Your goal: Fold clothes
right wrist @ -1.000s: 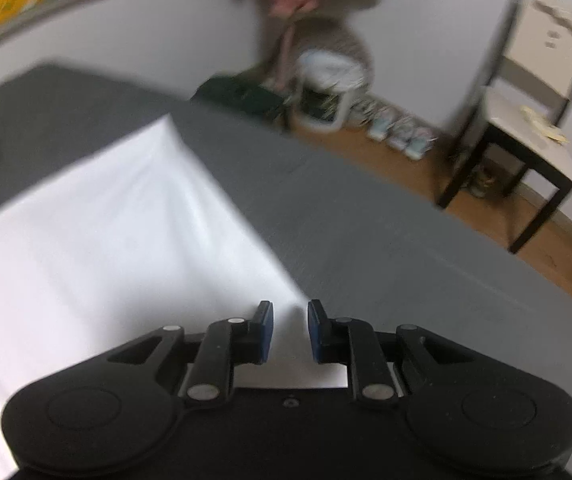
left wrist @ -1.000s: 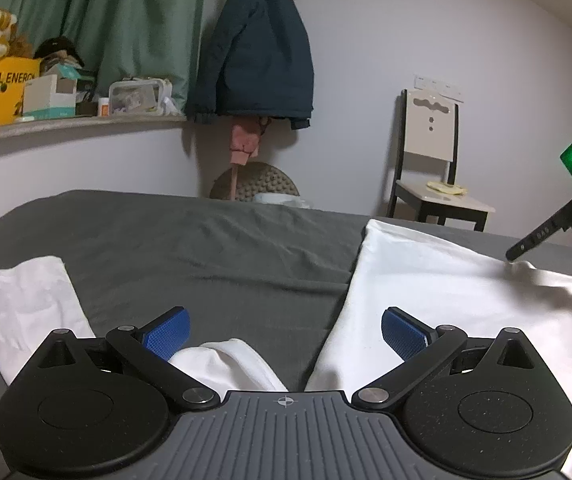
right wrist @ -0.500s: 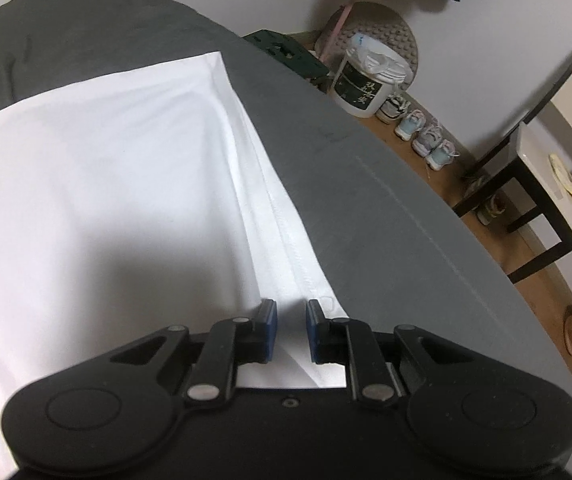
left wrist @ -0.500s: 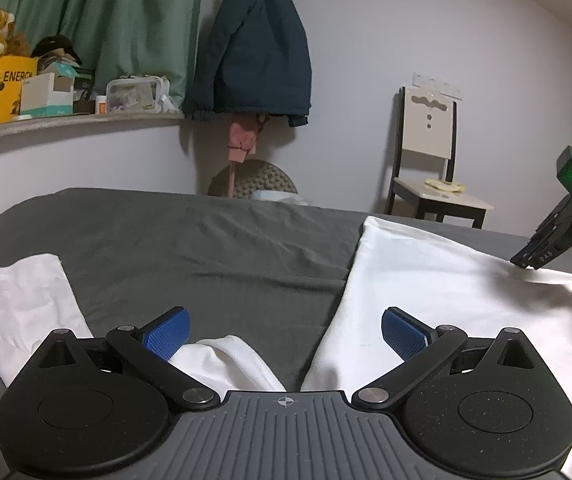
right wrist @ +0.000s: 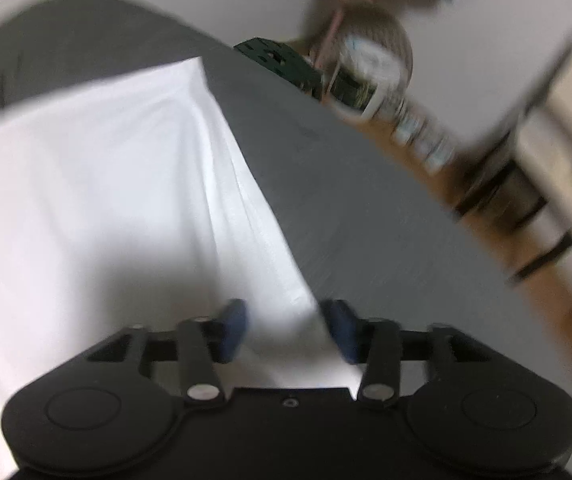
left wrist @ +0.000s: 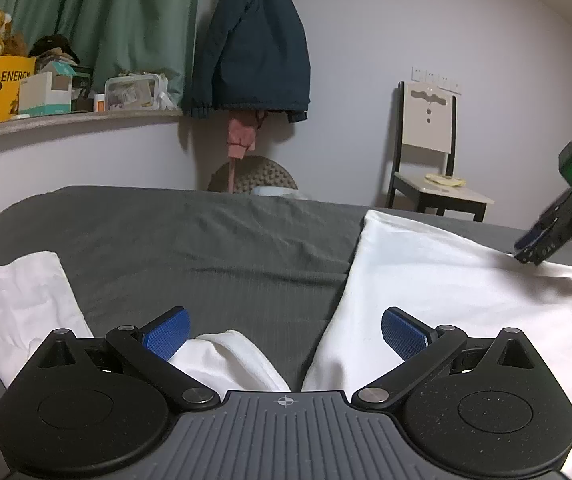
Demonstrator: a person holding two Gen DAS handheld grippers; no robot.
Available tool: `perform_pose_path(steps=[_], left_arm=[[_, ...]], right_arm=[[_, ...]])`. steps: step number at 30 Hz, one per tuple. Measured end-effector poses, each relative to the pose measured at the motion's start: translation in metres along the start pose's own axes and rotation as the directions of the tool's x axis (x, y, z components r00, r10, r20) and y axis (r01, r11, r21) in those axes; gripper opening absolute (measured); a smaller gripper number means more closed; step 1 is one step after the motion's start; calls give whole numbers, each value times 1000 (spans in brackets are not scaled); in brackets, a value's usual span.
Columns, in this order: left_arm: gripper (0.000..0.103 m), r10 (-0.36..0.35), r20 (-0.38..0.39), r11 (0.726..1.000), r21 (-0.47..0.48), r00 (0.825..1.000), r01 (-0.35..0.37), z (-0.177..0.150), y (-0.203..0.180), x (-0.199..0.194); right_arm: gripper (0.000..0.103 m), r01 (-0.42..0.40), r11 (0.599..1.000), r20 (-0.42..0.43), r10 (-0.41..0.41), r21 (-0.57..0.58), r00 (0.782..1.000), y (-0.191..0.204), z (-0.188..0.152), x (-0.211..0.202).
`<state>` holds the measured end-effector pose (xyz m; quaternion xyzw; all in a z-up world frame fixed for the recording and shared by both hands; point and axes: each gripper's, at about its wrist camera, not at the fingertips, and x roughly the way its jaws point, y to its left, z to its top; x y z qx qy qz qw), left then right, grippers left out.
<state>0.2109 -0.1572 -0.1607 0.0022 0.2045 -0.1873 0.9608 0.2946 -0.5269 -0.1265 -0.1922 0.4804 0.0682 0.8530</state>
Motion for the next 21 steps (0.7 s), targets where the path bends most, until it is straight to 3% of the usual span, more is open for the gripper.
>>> perform_pose_path(steps=[2,4,5,11,14,18,21], left_arm=[[103,-2,0,1000,2,1000,2,0,-1,0],[103,-4,0,1000,5,1000,4,0,-1,-1],[103,-5,0,1000,7,1000,5,0,-1,-1],[103,-2,2,1000,0,1000,2,1,-1,-2],[103,-2,1,1000,-1,1000,2,1,-1,-1],[103,-5,-1,1000,5,1000,5,0,-2,-1],[103,-4,-3,1000,4,1000,4,0,-1,0]], right_arm=[[50,0,999,4,0,-49,1000,8,-1,-1],[15,1,995,8,0,-98,1000,15,-2,-3],[13,0,993,10,1,-119,1000,19,-2,-3],[17,-36,999,-8,36,-41,999,5,2,0],[36,-34,999,-15,35,19,999,-3,2,1],[33,-73,990,-7,75,118,997,-17,-3,2],[32,-59,994,16,58,95,998,-15,-7,0]])
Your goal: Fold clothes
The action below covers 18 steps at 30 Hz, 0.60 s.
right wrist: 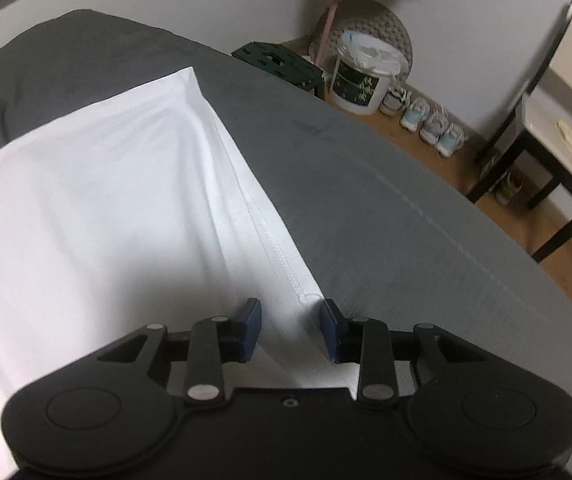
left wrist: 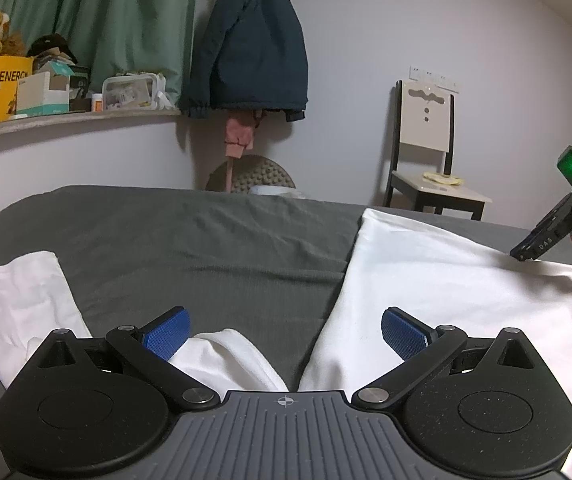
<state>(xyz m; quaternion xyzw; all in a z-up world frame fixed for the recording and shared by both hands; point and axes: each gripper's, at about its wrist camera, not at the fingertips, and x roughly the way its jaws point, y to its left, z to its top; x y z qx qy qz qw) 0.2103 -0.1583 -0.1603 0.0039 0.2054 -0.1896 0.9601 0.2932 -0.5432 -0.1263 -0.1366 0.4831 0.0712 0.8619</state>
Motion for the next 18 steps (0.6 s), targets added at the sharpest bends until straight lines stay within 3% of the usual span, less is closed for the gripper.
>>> perform_pose_path(steps=[2,3,5,7,13,15,18], left_arm=[[103,1,0,1000,-2,1000,-1,0,0,0],[103,0,0,1000,-5,1000,0,0,1,0],[103,-1,-1,1000,-6,1000,1,0,1,0],[103,-5,-1,1000,-2,1000,5,0,0,0],[103,-3,2,1000,-7,1000,3,1,1,-1],[103,-3,2,1000,-7,1000,3,1,1,-1],[103,-3,3,1000,-6,1000,3,1,1,0]], right_arm=[[33,53,996,22,-52,-66,998,10,-3,-2],[44,90,990,37,-87,-108,996,16,-5,-3],[41,143,973,66,-133,-183,989,29,-7,-1],[21,85,988,51,-79,-132,996,24,-5,1],[20,39,998,46,-36,-55,998,13,-4,1],[21,-4,999,40,2,37,999,2,-4,2],[18,-29,996,55,24,81,998,-3,-8,1]])
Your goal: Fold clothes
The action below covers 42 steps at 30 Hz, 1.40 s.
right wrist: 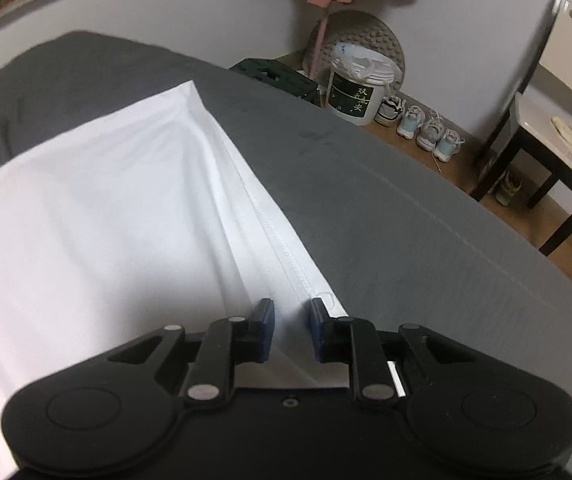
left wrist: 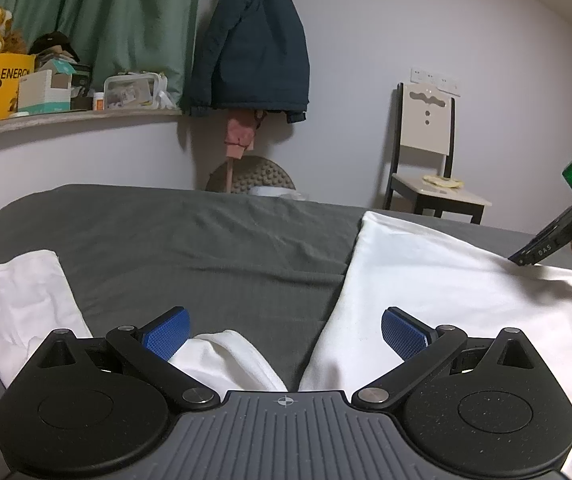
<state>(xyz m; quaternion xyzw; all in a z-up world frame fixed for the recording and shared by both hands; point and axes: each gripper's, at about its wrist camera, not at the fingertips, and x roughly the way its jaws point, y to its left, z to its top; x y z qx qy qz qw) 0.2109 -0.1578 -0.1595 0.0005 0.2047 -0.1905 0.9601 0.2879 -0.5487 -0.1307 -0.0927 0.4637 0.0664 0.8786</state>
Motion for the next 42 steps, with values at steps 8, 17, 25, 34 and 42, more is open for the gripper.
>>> perform_pose_path(steps=[8,17,25,34,42], left_arm=[[103,2,1,1000,-3,1000,-2,0,1,0],[103,0,-6,1000,1,1000,0,-1,1,3],[103,-5,4,1000,-16,1000,5,0,0,1],[103,-7,21,1000,-9,1000,7,3,-1,-5],[103,4,4,1000,27,1000,-4,1,-4,-1]], right_arm=[[3,68,997,53,-66,-36,996,10,-2,-7],[5,195,979,32,-197,58,980,0,18,11],[41,242,908,34,-269,342,963,-70,-18,-53],[52,217,635,-70,-249,741,966,-137,-128,-94],[14,178,713,-27,-218,678,975,-129,-121,-71]])
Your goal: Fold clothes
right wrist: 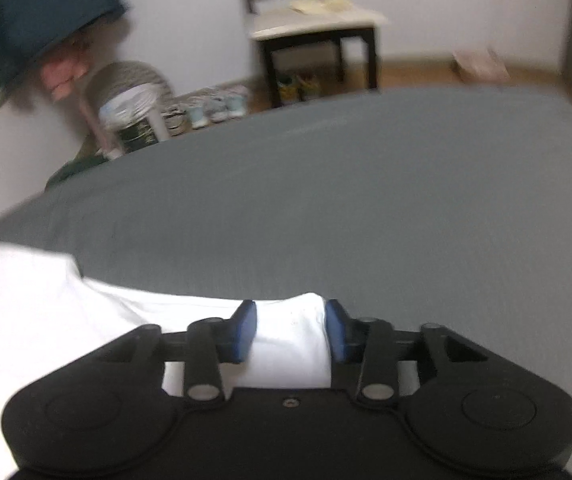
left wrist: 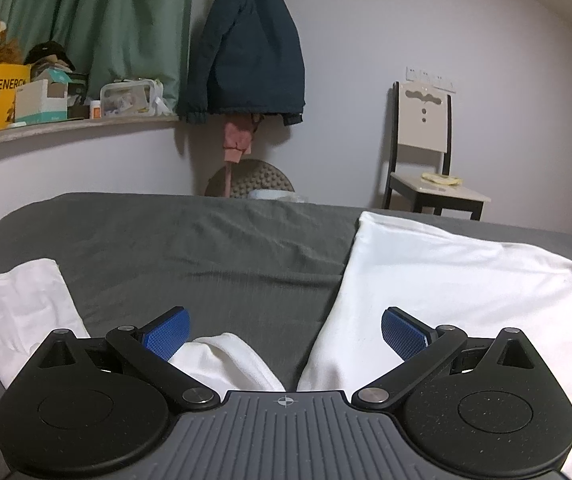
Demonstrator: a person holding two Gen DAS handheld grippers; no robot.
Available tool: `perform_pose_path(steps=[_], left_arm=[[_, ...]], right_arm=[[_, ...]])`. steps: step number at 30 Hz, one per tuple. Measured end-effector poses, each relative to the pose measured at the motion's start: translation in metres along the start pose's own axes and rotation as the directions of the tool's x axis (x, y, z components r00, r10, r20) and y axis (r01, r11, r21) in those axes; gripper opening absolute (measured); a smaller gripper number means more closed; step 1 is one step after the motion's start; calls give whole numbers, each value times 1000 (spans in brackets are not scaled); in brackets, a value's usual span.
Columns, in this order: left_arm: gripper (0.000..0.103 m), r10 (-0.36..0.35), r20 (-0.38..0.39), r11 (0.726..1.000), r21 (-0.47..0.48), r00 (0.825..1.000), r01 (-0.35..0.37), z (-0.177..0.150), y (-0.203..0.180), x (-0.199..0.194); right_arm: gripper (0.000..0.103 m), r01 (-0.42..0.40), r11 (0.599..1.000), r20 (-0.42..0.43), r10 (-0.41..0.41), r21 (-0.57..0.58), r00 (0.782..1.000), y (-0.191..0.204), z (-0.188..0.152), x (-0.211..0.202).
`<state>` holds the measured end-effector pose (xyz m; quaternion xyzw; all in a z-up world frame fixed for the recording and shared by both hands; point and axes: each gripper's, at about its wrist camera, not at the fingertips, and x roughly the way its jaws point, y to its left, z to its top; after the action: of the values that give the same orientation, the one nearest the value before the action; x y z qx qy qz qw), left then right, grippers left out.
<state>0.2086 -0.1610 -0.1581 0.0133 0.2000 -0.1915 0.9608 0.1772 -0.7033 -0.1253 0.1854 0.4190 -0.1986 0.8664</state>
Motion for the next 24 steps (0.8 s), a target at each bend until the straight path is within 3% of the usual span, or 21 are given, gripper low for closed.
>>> perform_pose_path(steps=[2,5,7,9,11,13,14,15,18,20,21,23,24], left_arm=[[103,-1,-6,1000,3,1000,1,-1,0,1],[103,-5,-8,1000,13,1000,5,-2,-2,0],[103,-7,-11,1000,18,1000,8,-2,-3,1],[103,-5,-16,1000,21,1000,5,-2,-4,1],[103,-2,-16,1000,18,1000,2,-3,-3,1],[103,4,-19,1000,12,1000,-4,-3,-1,1],[103,7,-21,1000,7,1000,-7,-2,-1,1],[103,10,-22,1000,2,1000,-10,-2,0,2],[103,11,-21,1000,-9,1000,-11,-1,2,2],[103,7,-19,1000,-10,1000,-7,-1,1,2],[103,6,-19,1000,-9,1000,-6,-1,0,2],[103,0,-15,1000,-3,1000,0,0,-1,1],[103,-2,-10,1000,3,1000,2,0,-2,0]], right_arm=[[8,6,998,64,-2,-57,998,9,2,-5],[8,31,993,291,5,-118,957,18,-7,-31],[8,54,997,286,-33,-64,958,12,-12,-27],[12,95,995,192,-87,-30,978,8,-16,-9],[25,140,990,183,-138,4,973,6,-19,-6],[53,185,982,172,-188,37,967,4,-21,-3],[54,201,978,166,-208,55,964,2,-22,-2],[53,163,982,162,-176,90,971,-6,-23,-7],[48,29,988,171,-56,153,984,-27,-25,-22],[45,-84,976,128,58,203,990,-41,-25,-27],[38,-128,966,100,107,225,989,-49,-27,-28],[10,-151,957,45,144,248,989,-54,-29,-21],[5,-158,953,22,158,259,987,-56,-30,-18]])
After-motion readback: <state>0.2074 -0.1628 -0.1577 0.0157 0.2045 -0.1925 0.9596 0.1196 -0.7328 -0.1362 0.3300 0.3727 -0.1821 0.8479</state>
